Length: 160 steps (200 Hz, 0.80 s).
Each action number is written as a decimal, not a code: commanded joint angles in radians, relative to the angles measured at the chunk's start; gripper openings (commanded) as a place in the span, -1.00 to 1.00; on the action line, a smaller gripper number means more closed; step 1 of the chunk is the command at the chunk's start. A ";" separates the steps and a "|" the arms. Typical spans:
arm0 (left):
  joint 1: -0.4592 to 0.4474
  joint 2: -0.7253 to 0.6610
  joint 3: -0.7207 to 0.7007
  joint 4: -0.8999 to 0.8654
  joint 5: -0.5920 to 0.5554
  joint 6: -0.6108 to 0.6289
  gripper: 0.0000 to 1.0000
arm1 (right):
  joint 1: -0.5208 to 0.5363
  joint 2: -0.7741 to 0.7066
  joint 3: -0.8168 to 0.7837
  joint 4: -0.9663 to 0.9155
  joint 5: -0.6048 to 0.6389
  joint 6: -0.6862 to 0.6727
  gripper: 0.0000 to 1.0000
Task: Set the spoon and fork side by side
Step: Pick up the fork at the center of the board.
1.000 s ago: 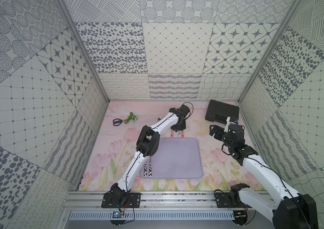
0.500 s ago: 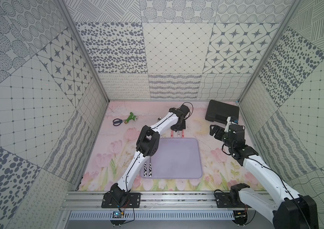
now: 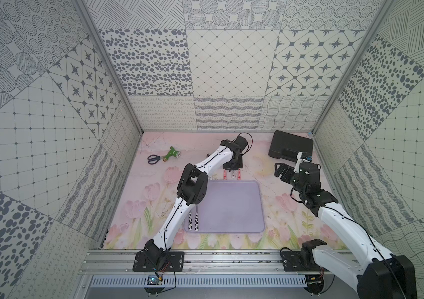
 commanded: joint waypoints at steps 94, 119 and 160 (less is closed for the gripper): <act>-0.036 -0.236 -0.272 0.070 -0.022 -0.006 -1.00 | 0.006 -0.027 -0.014 0.029 0.022 -0.010 0.93; -0.045 -0.307 -0.386 0.117 -0.026 -0.023 -1.00 | 0.006 -0.027 -0.016 0.028 0.029 -0.012 0.93; -0.065 -0.424 -0.583 0.196 -0.040 -0.063 -1.00 | 0.006 -0.032 -0.017 0.026 0.037 -0.017 0.93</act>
